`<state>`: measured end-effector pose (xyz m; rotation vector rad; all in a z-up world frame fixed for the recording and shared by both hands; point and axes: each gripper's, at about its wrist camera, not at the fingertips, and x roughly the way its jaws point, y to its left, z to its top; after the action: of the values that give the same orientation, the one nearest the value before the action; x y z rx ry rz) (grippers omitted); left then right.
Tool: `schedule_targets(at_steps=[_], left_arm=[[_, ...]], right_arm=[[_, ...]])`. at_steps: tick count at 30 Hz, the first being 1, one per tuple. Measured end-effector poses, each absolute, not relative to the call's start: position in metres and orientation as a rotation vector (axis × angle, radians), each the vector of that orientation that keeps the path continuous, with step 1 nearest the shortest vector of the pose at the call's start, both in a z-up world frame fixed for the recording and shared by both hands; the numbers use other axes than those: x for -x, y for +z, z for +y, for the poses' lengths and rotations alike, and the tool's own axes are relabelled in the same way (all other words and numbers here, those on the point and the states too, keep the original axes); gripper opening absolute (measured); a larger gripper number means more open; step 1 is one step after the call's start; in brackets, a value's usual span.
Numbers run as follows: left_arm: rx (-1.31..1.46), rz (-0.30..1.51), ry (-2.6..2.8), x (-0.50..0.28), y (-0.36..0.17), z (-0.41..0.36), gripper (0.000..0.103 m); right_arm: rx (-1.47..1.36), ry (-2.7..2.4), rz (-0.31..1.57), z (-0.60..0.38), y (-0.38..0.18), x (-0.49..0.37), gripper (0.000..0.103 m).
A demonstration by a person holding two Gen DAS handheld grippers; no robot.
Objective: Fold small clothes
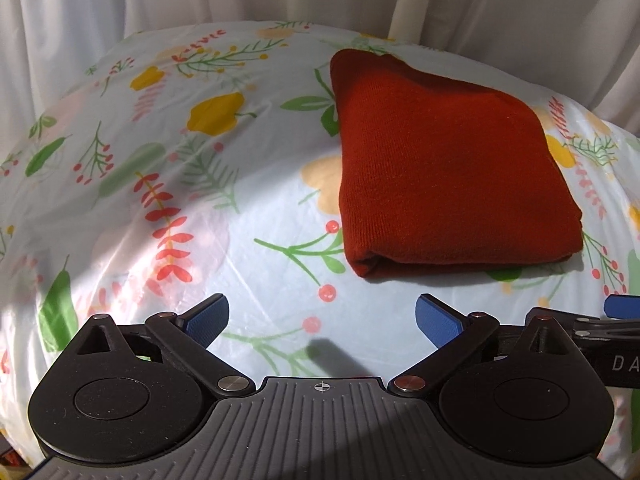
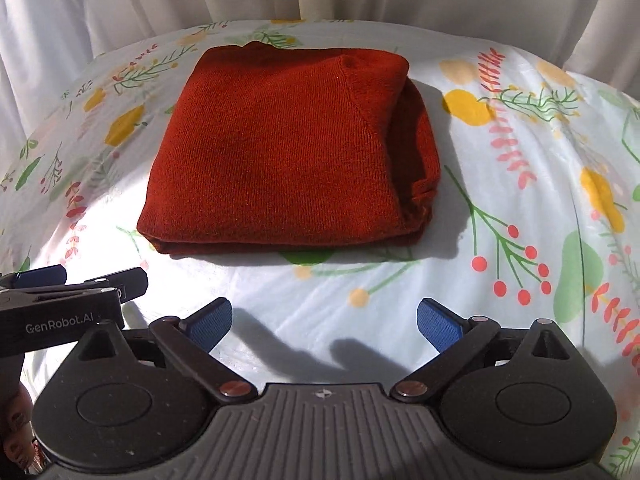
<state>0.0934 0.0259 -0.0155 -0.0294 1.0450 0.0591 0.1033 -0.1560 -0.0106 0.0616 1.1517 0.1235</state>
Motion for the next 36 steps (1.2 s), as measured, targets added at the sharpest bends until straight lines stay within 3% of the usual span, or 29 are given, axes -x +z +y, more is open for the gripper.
schedule_targets(at_steps=[36], left_arm=[[0.009, 1.089, 0.052, -0.0969, -0.0188, 0.0183, 0.102]], right_arm=[[-0.039, 0.004, 1.125, -0.1648, -0.0047, -0.1011, 0.099]])
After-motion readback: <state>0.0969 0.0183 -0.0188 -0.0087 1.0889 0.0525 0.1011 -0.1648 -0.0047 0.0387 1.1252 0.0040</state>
